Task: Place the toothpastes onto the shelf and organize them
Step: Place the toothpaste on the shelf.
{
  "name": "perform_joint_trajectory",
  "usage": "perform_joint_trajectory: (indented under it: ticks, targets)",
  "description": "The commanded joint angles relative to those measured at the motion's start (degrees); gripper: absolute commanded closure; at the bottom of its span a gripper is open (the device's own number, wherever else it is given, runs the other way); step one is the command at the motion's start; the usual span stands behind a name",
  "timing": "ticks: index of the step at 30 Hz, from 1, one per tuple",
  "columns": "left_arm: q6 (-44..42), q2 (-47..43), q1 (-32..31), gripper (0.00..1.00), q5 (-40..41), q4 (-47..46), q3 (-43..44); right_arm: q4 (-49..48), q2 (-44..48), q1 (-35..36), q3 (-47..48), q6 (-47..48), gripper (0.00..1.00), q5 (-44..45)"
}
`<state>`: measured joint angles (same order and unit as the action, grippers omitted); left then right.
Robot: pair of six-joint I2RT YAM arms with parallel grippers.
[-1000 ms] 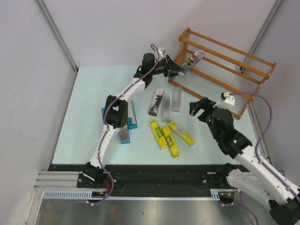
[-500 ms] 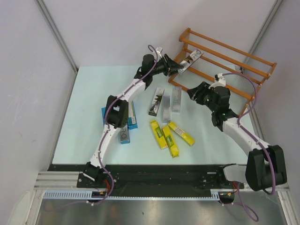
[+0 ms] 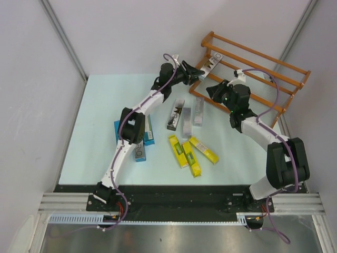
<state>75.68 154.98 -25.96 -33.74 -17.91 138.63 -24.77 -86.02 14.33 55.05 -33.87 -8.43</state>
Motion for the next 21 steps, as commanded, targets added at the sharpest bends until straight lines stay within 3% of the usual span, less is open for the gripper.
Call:
perform_joint_trajectory:
  ticks: [1,12,21]
  targets:
    - [1.9,0.4,0.5,0.5,2.5,-4.9,3.6,-3.5,-5.9,0.9,6.1,2.5,0.86,0.8]
    - [0.6,0.5,0.7,0.43,2.4,-4.4,3.9,0.3,-18.9,2.2,20.4,8.5,0.91,-0.4]
    - [0.6,0.4,0.7,0.37,2.3,-4.7,3.8,5.3,-25.0,2.5,29.3,9.0,0.9,4.2]
